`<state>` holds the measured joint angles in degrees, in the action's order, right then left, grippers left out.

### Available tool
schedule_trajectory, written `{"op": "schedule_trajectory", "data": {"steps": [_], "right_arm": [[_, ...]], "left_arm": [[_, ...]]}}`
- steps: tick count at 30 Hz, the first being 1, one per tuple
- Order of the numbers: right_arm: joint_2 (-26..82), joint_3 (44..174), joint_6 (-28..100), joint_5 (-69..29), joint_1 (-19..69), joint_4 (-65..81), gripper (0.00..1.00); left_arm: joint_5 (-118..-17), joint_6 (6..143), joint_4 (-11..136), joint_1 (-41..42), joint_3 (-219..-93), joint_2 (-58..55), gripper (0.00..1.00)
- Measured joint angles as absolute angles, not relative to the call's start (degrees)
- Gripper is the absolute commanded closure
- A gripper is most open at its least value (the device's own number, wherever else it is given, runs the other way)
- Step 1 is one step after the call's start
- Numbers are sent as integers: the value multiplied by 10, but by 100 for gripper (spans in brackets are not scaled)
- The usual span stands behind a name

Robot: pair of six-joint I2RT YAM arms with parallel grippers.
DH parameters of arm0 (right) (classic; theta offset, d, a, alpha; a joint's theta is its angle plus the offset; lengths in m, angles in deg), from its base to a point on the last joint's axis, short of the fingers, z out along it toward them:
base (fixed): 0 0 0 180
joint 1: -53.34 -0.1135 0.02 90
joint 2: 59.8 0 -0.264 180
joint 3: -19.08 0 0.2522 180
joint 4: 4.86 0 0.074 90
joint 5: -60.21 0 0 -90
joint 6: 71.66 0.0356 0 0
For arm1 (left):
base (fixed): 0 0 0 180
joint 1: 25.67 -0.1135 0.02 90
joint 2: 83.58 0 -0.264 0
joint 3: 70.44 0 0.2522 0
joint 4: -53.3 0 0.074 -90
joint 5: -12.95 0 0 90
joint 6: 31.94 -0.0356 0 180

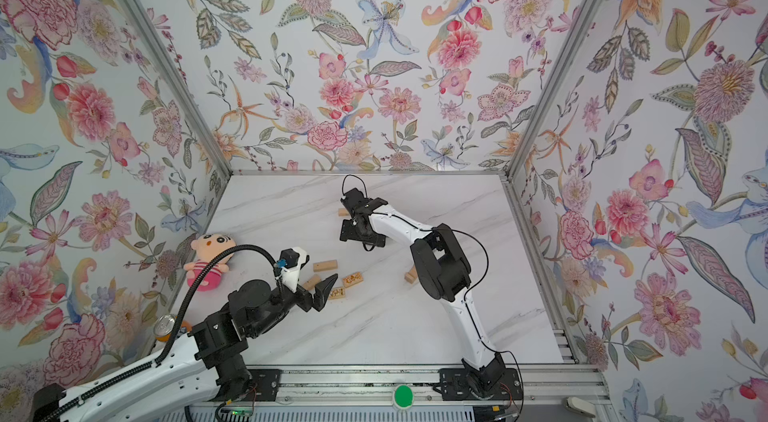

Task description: Build the wood block tower

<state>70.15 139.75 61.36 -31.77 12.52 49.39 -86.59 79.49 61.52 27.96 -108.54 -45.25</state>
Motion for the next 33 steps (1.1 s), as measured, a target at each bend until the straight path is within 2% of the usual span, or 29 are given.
{"op": "schedule_trajectory", "data": {"steps": [6, 16, 21, 22, 26, 28, 33], "right_arm": [[705, 1416, 615, -301, 127, 491, 5], [731, 1455, 605, -289, 146, 484, 5], [762, 1517, 569, -292, 153, 493, 9], [771, 1533, 562, -292, 152, 495, 11], [797, 1572, 539, -291, 153, 502, 37], [809, 1584, 531, -291, 155, 503, 45], [820, 1588, 519, -287, 173, 511, 49]], "left_arm": [[-875, 787, 615, 280, -1085, -453, 1], [-892, 774, 615, 278, -1085, -438, 1], [-895, 764, 611, 273, -1086, -420, 1], [-896, 762, 608, 273, -1086, -414, 1], [-895, 752, 600, 271, -1089, -392, 1], [-896, 749, 597, 271, -1095, -382, 1], [-898, 743, 589, 267, -1109, -366, 1]]}}
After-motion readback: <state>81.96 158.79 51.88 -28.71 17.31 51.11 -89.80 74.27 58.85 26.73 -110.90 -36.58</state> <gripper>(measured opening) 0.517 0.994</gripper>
